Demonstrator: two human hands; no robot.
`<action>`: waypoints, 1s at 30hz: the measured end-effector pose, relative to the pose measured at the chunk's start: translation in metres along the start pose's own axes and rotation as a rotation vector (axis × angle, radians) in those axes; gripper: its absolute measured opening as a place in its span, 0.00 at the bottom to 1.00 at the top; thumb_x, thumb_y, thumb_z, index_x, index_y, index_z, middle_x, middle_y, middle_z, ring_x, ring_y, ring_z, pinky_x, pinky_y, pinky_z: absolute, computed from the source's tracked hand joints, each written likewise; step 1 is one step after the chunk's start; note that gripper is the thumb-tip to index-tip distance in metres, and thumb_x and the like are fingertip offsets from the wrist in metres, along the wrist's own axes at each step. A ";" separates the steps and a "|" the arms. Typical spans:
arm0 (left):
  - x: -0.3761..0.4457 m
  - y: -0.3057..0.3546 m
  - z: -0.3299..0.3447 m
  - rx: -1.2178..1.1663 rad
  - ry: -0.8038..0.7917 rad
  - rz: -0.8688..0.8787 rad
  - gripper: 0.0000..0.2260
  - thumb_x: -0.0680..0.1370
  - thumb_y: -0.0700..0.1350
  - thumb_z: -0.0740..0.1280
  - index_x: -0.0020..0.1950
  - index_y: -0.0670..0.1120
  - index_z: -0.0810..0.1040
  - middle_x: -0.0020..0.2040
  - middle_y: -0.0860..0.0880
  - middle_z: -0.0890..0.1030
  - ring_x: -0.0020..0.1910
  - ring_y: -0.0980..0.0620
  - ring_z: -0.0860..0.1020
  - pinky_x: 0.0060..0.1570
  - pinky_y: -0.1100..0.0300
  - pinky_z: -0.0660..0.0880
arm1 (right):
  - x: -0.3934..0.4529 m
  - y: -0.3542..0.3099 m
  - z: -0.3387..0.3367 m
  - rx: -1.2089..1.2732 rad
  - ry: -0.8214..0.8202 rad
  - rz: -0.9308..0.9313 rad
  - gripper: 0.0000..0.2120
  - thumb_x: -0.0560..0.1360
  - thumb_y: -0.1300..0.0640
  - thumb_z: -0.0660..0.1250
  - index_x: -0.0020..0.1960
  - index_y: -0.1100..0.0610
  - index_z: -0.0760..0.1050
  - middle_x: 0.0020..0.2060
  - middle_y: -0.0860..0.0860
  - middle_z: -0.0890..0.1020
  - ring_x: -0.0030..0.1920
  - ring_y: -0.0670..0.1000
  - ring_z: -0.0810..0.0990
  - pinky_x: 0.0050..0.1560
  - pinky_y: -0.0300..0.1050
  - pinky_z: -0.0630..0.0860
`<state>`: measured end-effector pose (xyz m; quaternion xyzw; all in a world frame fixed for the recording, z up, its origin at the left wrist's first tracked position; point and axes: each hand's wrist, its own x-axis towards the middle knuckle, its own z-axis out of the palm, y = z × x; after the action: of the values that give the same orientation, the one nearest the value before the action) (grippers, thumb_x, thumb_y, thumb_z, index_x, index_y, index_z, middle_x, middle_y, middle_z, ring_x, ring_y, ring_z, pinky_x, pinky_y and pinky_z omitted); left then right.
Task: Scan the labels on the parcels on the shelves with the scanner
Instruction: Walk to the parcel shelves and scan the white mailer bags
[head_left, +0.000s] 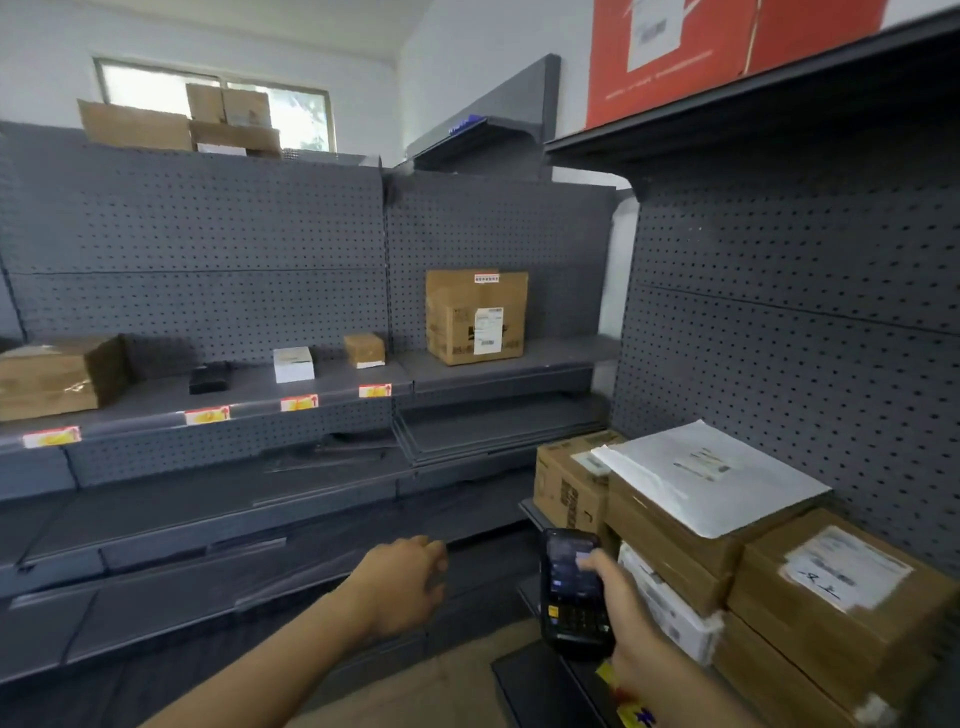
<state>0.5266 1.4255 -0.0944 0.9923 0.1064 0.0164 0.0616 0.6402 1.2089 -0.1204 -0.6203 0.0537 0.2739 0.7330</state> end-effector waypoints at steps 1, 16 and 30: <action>0.014 -0.001 0.002 -0.003 -0.009 0.023 0.15 0.76 0.51 0.59 0.62 0.50 0.72 0.61 0.50 0.75 0.58 0.47 0.75 0.57 0.54 0.71 | 0.004 -0.004 0.001 0.022 0.019 -0.019 0.13 0.74 0.57 0.66 0.57 0.61 0.78 0.57 0.68 0.81 0.55 0.68 0.81 0.52 0.61 0.79; 0.274 0.038 -0.010 -0.097 -0.057 0.304 0.12 0.75 0.53 0.60 0.56 0.50 0.71 0.56 0.50 0.76 0.53 0.49 0.76 0.50 0.57 0.71 | 0.159 -0.114 -0.030 0.153 0.228 -0.263 0.14 0.76 0.61 0.62 0.61 0.63 0.75 0.51 0.70 0.81 0.44 0.66 0.81 0.39 0.53 0.79; 0.423 0.112 0.009 -0.168 -0.080 0.683 0.13 0.77 0.55 0.62 0.60 0.57 0.72 0.58 0.56 0.75 0.55 0.57 0.73 0.58 0.61 0.71 | 0.204 -0.152 -0.072 0.195 0.518 -0.281 0.09 0.77 0.59 0.63 0.55 0.60 0.75 0.47 0.64 0.80 0.45 0.63 0.80 0.49 0.59 0.77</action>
<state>0.9640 1.4059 -0.0814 0.9619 -0.2360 0.0060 0.1381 0.9024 1.1978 -0.0883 -0.5977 0.1784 -0.0035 0.7816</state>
